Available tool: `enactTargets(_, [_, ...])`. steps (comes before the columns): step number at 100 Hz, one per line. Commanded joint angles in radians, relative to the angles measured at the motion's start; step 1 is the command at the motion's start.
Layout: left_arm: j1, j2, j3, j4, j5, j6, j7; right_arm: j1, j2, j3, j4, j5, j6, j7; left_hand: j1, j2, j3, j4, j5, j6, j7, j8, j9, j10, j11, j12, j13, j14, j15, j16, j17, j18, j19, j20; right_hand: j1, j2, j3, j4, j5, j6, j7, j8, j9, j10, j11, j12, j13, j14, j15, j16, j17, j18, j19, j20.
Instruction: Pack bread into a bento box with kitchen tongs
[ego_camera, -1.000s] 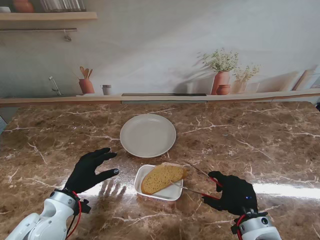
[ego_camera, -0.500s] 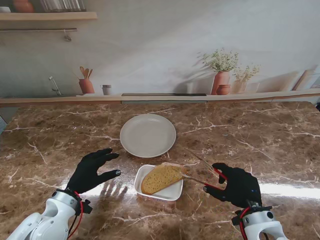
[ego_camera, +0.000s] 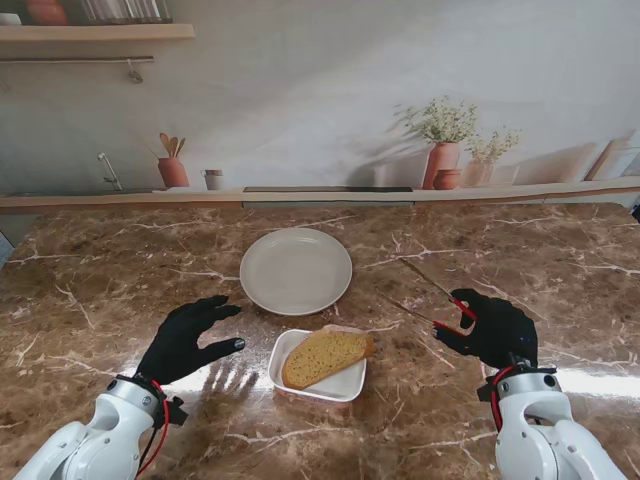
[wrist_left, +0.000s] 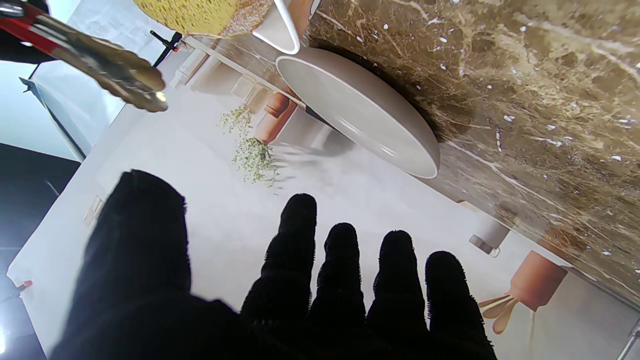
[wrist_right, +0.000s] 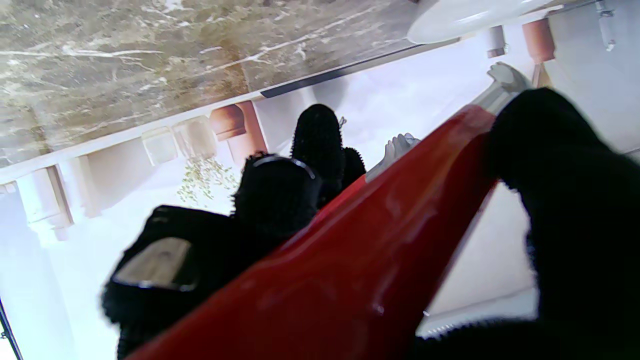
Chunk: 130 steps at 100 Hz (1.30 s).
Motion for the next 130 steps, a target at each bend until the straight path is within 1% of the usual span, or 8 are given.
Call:
enactTargets(1, [0.0,0.001,0.006,-0.001,0.002,-0.001,-0.004,0.035,0.003,-0.002,0.048,0.016,0.024,0.031,0.0,0.036,-0.034,0.036,0.005,-0.027,0.004,0.002,-0.018,-0.012,-0.025,-0.011,-0.031,-0.042,-0.029,-0.01,-0.002,-0.013,-0.015,-0.001,0.013,0.033,0.101,-0.011,0.022,-0.038,0.015,0.017,0.011,-0.024,0.002,-0.016,0.039,-0.003,0.017,-0.004,0.083,-0.124,0.17,0.026])
enactTargets(35, [-0.003,0.003,0.001,-0.011,0.006,-0.001,-0.013,0.248,0.005,-0.1,0.334,0.119,0.043,0.062,-0.003,0.035,-0.034,0.036,0.004,-0.029,0.005,0.002,-0.018,-0.013,-0.025,-0.011,-0.032,-0.042,-0.029,-0.01,-0.003,-0.014,-0.015,-0.002,0.0,0.023,0.14,-0.021,0.009,-0.043,0.013,0.017,-0.008,-0.02,0.005,-0.017,0.008,0.017,0.001,-0.005,0.017,-0.053,0.14,0.015])
enactTargets(48, [-0.001,0.003,0.001,-0.011,0.011,-0.005,-0.012,0.306,0.007,-0.144,0.407,0.131,0.051,0.066,-0.002,0.035,-0.033,0.036,0.004,-0.029,0.005,0.002,-0.017,-0.013,-0.026,-0.011,-0.032,-0.042,-0.03,-0.011,-0.002,-0.013,-0.016,-0.003,-0.018,0.02,0.148,-0.027,-0.012,-0.041,0.006,0.015,-0.028,-0.022,0.004,-0.02,-0.013,0.02,-0.007,-0.005,-0.012,-0.046,0.124,0.017])
enactTargets(63, [0.001,0.004,-0.001,-0.012,0.009,-0.004,-0.017,0.36,0.009,-0.19,0.464,0.142,0.069,0.085,-0.002,0.036,-0.033,0.036,0.003,-0.028,0.004,0.002,-0.018,-0.013,-0.027,-0.012,-0.033,-0.042,-0.031,-0.011,-0.002,-0.013,-0.013,-0.001,-0.033,0.027,0.126,-0.029,-0.064,-0.037,-0.015,0.011,-0.092,-0.022,-0.01,-0.031,-0.09,0.036,-0.057,-0.008,-0.113,-0.013,0.054,0.023])
enactTargets(72, [0.003,0.003,-0.003,-0.014,0.009,-0.001,-0.016,0.381,0.01,-0.211,0.478,0.144,0.099,0.101,-0.001,0.036,-0.033,0.036,0.002,-0.029,0.003,0.001,-0.018,-0.013,-0.027,-0.012,-0.032,-0.043,-0.031,-0.011,-0.002,-0.013,-0.012,-0.001,-0.043,0.054,0.078,-0.024,-0.111,-0.038,-0.042,0.012,-0.151,-0.027,-0.026,-0.044,-0.17,0.043,-0.119,0.001,-0.214,0.019,-0.028,0.056])
enactTargets(88, [0.003,0.003,-0.007,-0.016,0.011,-0.002,-0.015,0.411,0.018,-0.235,0.501,0.14,0.138,0.15,0.001,0.036,-0.033,0.036,0.003,-0.026,0.003,0.001,-0.018,-0.011,-0.028,-0.012,-0.033,-0.042,-0.032,-0.011,-0.003,-0.012,-0.013,-0.001,-0.053,0.115,-0.066,0.03,-0.158,-0.028,-0.08,0.007,-0.211,-0.023,-0.04,-0.058,-0.258,0.057,-0.196,-0.002,-0.352,0.065,-0.168,0.079])
enactTargets(113, [0.005,0.003,-0.008,-0.015,0.009,0.001,-0.014,0.421,0.031,-0.249,0.507,0.126,0.174,0.219,0.004,0.035,-0.033,0.036,0.003,-0.025,0.002,0.001,-0.018,-0.011,-0.027,-0.012,-0.032,-0.042,-0.031,-0.012,-0.003,-0.011,-0.011,0.0,-0.142,0.066,0.016,0.035,-0.268,-0.006,-0.142,0.014,-0.389,-0.013,-0.148,-0.146,-0.495,0.093,-0.553,-0.124,-0.674,0.127,-0.591,0.076])
enactTargets(130, [0.004,0.002,-0.006,-0.015,0.009,0.001,-0.011,0.41,0.033,-0.242,0.495,0.108,0.175,0.217,0.004,0.034,-0.034,0.035,0.004,-0.026,0.003,0.001,-0.018,-0.012,-0.026,-0.011,-0.032,-0.043,-0.03,-0.011,-0.003,-0.012,-0.011,0.0,-0.19,0.087,0.024,0.033,-0.334,0.009,-0.187,0.016,-0.536,-0.008,-0.234,-0.22,-0.677,0.108,-0.812,-0.277,-0.85,0.124,-0.889,-0.019])
